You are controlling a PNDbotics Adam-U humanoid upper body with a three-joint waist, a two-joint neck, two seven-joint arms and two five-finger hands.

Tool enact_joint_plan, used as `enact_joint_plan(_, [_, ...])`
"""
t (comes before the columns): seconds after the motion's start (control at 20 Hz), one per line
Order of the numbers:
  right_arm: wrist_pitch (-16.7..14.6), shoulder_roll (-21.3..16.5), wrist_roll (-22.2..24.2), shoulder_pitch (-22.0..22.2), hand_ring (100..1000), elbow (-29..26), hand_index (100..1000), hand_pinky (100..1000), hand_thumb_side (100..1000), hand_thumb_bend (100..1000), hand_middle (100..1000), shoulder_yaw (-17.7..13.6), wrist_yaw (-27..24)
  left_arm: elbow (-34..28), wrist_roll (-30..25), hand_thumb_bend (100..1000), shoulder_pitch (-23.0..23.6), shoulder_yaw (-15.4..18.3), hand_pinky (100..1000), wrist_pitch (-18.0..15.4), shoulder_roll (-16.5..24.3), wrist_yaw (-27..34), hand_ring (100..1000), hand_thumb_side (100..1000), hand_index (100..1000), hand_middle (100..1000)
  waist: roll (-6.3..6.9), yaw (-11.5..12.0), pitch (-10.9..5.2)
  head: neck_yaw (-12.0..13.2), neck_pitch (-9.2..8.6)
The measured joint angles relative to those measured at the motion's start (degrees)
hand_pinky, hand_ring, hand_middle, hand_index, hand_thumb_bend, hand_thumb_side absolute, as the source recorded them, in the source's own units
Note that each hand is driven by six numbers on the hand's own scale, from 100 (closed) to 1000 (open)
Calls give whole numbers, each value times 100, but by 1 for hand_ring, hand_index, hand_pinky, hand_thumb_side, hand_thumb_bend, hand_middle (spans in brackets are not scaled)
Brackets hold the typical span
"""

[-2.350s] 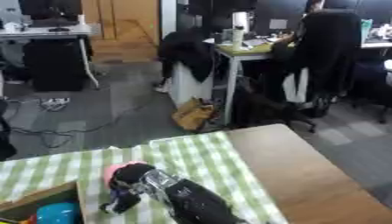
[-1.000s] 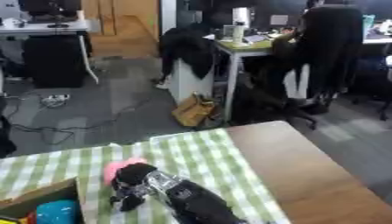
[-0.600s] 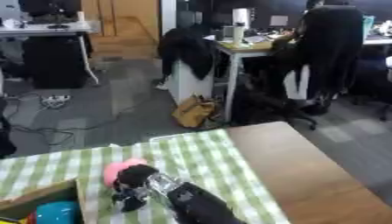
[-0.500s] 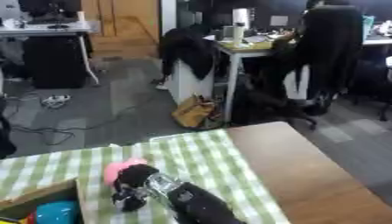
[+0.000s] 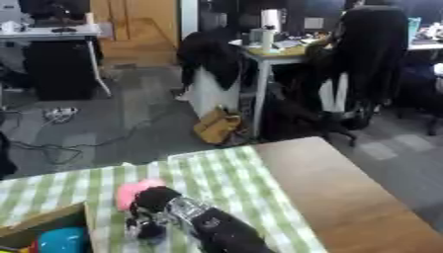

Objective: Pick up objects on the table and place them in the box.

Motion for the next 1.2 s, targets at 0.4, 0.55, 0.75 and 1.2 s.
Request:
enact_joint_plan(0.4, [-240, -25, 178, 4, 772, 38, 848, 833, 1000, 600, 769, 38, 76, 0, 9, 236, 0, 14, 837, -2, 0, -8, 874, 1000, 861, 836, 0, -32, 0, -13, 39])
enact_joint_plan(0.55, [-470, -27, 574, -1, 815, 91, 871, 842, 1000, 610, 804, 33, 146, 0, 17, 236, 0, 15, 837, 4, 0, -16, 874, 1000, 861, 835, 0, -60, 0, -21, 59])
enact_joint_plan(0.75, [-622, -41, 1126, -88, 826, 96, 876, 829, 1000, 566, 818, -62, 85, 0, 24, 236, 1, 16, 838, 10, 0, -25, 874, 1000, 861, 835, 9, -70, -5, -30, 63])
enact_joint_plan(1.2, [-635, -46, 2148, -191, 849, 80, 891, 846, 914, 640, 857, -62, -371, 0, 27, 241, 50, 15, 836, 18, 0, -34, 875, 1000, 862, 835, 32, -115, -104, -70, 142])
